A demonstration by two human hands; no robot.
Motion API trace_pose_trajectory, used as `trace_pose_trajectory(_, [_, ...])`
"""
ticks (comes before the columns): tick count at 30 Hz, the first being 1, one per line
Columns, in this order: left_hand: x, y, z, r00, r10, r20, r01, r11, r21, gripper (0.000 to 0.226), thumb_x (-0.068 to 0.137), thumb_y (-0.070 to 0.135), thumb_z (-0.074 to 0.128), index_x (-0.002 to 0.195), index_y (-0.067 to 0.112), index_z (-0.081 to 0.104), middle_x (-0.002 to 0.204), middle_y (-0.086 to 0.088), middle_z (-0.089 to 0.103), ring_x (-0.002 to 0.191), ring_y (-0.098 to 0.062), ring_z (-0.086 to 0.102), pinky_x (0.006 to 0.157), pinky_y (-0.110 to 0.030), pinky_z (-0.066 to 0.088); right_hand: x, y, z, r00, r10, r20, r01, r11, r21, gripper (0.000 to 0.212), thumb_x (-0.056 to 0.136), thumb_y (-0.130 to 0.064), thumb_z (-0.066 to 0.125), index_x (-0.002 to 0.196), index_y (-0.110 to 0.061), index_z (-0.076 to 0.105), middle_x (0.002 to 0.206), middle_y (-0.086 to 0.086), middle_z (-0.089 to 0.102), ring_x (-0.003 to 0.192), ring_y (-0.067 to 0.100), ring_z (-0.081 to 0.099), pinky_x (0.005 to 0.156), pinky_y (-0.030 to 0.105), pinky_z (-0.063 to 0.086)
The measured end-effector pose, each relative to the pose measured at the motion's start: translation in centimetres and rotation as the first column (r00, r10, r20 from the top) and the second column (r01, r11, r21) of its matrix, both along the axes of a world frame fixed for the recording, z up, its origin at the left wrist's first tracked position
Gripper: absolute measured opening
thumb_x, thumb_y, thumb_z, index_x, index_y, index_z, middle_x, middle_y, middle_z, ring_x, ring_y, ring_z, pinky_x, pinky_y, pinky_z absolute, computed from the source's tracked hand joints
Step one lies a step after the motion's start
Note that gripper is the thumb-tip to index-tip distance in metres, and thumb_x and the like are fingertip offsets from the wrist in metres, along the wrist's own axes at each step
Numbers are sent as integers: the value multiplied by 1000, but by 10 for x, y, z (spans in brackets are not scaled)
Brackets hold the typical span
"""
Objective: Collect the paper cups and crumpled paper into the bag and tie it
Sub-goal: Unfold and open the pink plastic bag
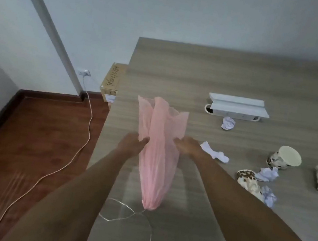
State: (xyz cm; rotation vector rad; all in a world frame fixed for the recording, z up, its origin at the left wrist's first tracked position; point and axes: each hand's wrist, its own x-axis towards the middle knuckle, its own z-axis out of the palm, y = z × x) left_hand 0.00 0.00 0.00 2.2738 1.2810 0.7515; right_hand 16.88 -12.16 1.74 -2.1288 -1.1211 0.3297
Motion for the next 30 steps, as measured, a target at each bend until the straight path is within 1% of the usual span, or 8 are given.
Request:
trace_pose_trajectory(3, [-18, 10, -24, 996, 69, 47, -64, 993, -97, 68, 93, 55, 51, 129, -3, 50, 132, -22, 56, 120, -36, 54, 96, -37, 41, -31, 6, -34, 990, -16, -140, 15, 1000, -6, 50, 96, -37, 45, 127, 0, 58, 129, 16, 61, 118, 31, 58, 81, 26, 42])
trace_pose_trajectory(7, [-49, 45, -51, 987, 89, 133, -68, 986, -152, 69, 86, 49, 66, 127, -2, 47, 124, -18, 60, 113, -34, 58, 88, -35, 45, -78, 40, -63, 972, -9, -234, 24, 998, 60, 25, 85, -30, 55, 88, -8, 66, 99, 15, 70, 96, 33, 67, 81, 34, 54])
trace_pose_trajectory(13, [-97, 79, -101, 993, 44, 113, -10, 957, -290, 56, 77, 22, 78, 123, -3, 59, 122, -18, 65, 111, -33, 62, 92, -36, 50, -131, 82, -121, 919, 4, -393, 17, 999, 51, 32, 80, -37, 52, 71, -11, 67, 69, 7, 64, 71, 26, 60, 70, 36, 50])
trace_pose_trajectory(16, [-129, 67, -139, 991, -9, 132, 48, 954, -297, 40, 72, 15, 68, 109, -1, 69, 105, -17, 71, 98, -33, 66, 81, -34, 53, -153, 82, -156, 859, -40, -510, 75, 996, 48, 36, 72, -49, 52, 60, -16, 60, 58, 0, 58, 60, 23, 54, 65, 36, 42])
trace_pose_trajectory(21, [-169, 43, -205, 986, 5, 166, 16, 991, -129, 30, 78, 26, 59, 99, 6, 65, 94, -10, 69, 86, -31, 65, 73, -38, 52, -172, 81, -187, 792, -72, -607, 177, 977, 116, 61, 77, -66, 62, 117, -21, 59, 96, -7, 63, 87, 12, 63, 79, 31, 52])
trace_pose_trajectory(24, [-182, 25, -234, 986, -88, 140, 70, 989, 128, 20, 73, 4, 69, 84, 9, 52, 82, -14, 59, 69, -34, 58, 56, -37, 40, -181, 87, -188, 750, -64, -659, 229, 959, 167, 81, 75, -62, 70, 140, -22, 42, 120, -6, 59, 106, 16, 64, 90, 38, 55])
trace_pose_trajectory(27, [-194, 2, -261, 977, -197, 83, 161, 933, 322, 46, 56, -8, 71, 83, 15, 42, 77, -11, 55, 60, -34, 52, 47, -36, 31, -190, 87, -187, 758, -9, -652, 210, 950, 231, 80, 70, -54, 80, 135, -20, 48, 116, -4, 65, 102, 12, 66, 87, 33, 56])
trace_pose_trajectory(30, [-210, -15, -304, 960, -279, 36, 250, 904, 348, 47, 56, -5, 78, 86, 14, 48, 76, -7, 54, 63, -23, 47, 51, -28, 31, -199, 84, -202, 826, -29, -563, 175, 962, 208, 24, 78, -23, 79, 96, -18, 64, 86, -6, 68, 76, 9, 64, 62, 12, 50])
